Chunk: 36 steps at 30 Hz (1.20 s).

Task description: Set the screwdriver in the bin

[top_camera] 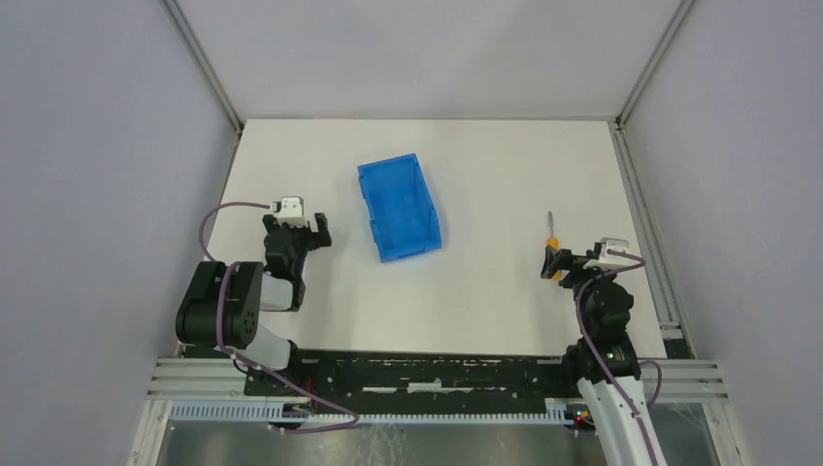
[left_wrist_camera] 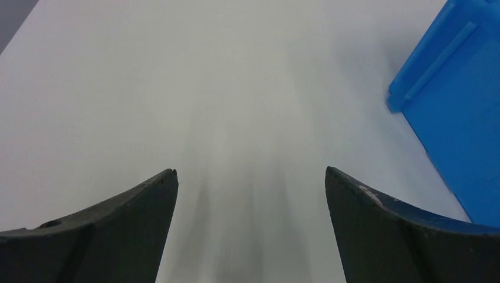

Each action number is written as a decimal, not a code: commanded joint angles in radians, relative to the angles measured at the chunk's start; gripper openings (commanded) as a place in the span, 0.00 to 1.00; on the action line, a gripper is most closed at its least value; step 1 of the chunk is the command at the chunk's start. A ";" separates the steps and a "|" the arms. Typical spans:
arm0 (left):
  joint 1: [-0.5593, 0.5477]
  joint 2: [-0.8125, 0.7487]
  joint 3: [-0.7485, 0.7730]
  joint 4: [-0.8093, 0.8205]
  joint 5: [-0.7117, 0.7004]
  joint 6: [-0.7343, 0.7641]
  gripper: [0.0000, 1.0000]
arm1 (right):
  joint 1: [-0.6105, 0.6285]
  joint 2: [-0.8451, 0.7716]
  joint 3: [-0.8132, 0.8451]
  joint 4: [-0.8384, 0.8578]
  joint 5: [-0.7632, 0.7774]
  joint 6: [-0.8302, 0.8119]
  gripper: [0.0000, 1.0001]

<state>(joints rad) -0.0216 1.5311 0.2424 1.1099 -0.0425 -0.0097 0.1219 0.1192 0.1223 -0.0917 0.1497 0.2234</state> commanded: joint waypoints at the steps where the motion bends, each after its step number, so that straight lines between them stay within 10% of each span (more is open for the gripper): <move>1: 0.005 0.003 0.011 0.047 0.004 -0.016 1.00 | -0.002 0.007 0.050 0.038 0.065 0.014 0.98; 8: 0.005 0.003 0.011 0.047 0.004 -0.016 1.00 | -0.002 0.248 0.420 -0.019 0.015 -0.089 0.98; 18: 0.005 0.002 0.009 0.048 0.004 -0.016 1.00 | -0.004 1.283 1.617 -0.939 0.022 -0.215 0.98; 30: 0.005 0.002 0.011 0.047 0.004 -0.016 1.00 | -0.042 1.476 0.995 -0.506 -0.042 -0.129 0.92; 36: 0.005 0.003 0.010 0.047 0.004 -0.015 1.00 | -0.053 1.538 0.839 -0.413 -0.020 -0.115 0.70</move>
<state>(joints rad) -0.0216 1.5311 0.2424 1.1099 -0.0425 -0.0097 0.0772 1.6398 1.0050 -0.6395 0.1169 0.0856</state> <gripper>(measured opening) 0.997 0.798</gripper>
